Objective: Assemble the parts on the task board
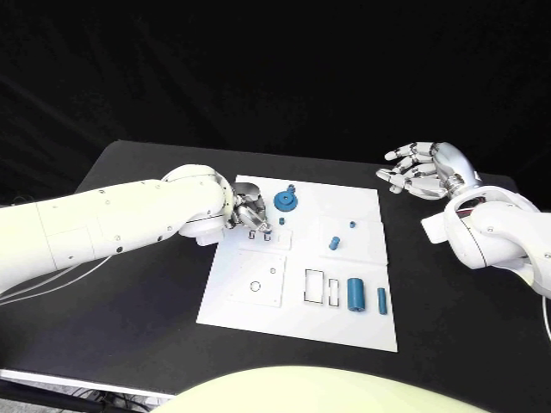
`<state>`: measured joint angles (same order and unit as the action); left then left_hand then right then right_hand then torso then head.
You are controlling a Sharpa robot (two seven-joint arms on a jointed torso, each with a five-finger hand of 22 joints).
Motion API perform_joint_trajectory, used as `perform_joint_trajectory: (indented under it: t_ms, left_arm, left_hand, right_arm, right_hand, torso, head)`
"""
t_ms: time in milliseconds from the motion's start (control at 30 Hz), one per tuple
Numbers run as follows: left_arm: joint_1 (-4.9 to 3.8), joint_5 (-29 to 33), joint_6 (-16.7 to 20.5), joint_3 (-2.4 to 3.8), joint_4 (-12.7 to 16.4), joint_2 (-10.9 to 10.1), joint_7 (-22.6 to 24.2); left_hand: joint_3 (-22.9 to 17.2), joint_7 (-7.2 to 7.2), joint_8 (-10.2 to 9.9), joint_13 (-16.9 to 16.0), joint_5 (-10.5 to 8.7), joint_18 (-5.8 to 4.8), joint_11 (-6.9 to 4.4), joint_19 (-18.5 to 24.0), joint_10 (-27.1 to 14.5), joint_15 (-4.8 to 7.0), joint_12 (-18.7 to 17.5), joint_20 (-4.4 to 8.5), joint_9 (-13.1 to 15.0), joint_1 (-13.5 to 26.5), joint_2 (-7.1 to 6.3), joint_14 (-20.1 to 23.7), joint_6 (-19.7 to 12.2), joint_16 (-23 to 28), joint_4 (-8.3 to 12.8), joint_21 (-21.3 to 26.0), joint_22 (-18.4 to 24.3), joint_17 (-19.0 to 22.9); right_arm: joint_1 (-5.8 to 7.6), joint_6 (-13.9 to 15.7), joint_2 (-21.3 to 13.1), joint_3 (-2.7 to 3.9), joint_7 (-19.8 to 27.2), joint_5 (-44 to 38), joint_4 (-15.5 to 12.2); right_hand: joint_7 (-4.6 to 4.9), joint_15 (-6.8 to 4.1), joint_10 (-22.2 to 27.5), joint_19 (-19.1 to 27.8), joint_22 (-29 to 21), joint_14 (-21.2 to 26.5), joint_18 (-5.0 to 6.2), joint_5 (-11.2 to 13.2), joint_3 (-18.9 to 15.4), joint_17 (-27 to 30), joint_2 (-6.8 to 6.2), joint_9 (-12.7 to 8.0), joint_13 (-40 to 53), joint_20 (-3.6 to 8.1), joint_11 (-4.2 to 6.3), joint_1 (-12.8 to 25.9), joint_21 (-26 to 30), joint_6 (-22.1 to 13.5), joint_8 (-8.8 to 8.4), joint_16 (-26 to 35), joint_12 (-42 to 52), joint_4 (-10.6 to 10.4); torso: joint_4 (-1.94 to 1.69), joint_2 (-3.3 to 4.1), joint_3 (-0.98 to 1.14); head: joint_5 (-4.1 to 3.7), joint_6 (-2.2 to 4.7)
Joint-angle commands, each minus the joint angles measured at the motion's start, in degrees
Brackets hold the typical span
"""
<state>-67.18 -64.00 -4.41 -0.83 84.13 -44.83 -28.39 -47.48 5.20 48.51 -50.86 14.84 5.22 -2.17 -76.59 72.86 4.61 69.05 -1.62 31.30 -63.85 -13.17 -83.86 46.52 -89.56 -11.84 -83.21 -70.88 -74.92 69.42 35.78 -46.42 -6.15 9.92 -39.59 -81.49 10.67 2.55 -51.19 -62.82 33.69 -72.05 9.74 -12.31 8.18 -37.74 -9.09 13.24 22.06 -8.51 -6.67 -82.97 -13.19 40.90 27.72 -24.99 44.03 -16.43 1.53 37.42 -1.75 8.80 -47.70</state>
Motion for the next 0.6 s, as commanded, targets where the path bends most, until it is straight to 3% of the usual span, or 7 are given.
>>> perform_joint_trajectory:
  t_ms: [33,600]
  left_arm:
    - [-0.08,-2.0,-1.4,-0.01,0.4,0.1,-0.3]
    - [-0.07,-1.0,-4.7,-0.04,1.2,-0.1,-0.5]
  left_hand:
    - [-7.3,-3.6,2.7,-0.1,0.18,-1.21,-0.09,-0.6,0.7,0.46,0.3,-0.02,10.6,0.6,0.36,-6.1,4.1,-0.3,7.6,-0.4,-0.3,-14.8]
    - [-6.5,-4.18,2.6,-0.9,0.19,-1.42,-0.54,-1.3,2.0,0.82,0.5,0.35,10.2,2.2,1.88,-6.1,5.7,-0.4,7.5,-0.7,-1.3,-15.1]
  right_arm:
    - [-0.03,-0.6,0.0,0.01,0.4,-0.6,-0.1]
    - [-0.03,-0.7,0.1,0.0,0.3,-0.7,0.0]
  right_hand:
    - [0.67,0.14,0.1,0.0,-0.1,-0.1,0.67,-0.2,0.3,-0.1,0.18,-0.1,0.0,-0.49,-0.12,-0.6,0.2,-0.2,0.39,0.1,-0.3,0.0]
    - [0.67,0.13,0.1,-0.1,-0.1,-0.1,0.68,-0.2,0.4,-0.1,0.16,-0.1,-0.1,-0.49,-0.12,-0.7,0.3,-0.2,0.41,0.2,-0.3,0.0]
  torso:
    - [-0.04,0.02,0.01]
    - [-0.01,0.0,0.0]
  head:
    - [0.09,-0.15]
    - [0.15,-0.43]
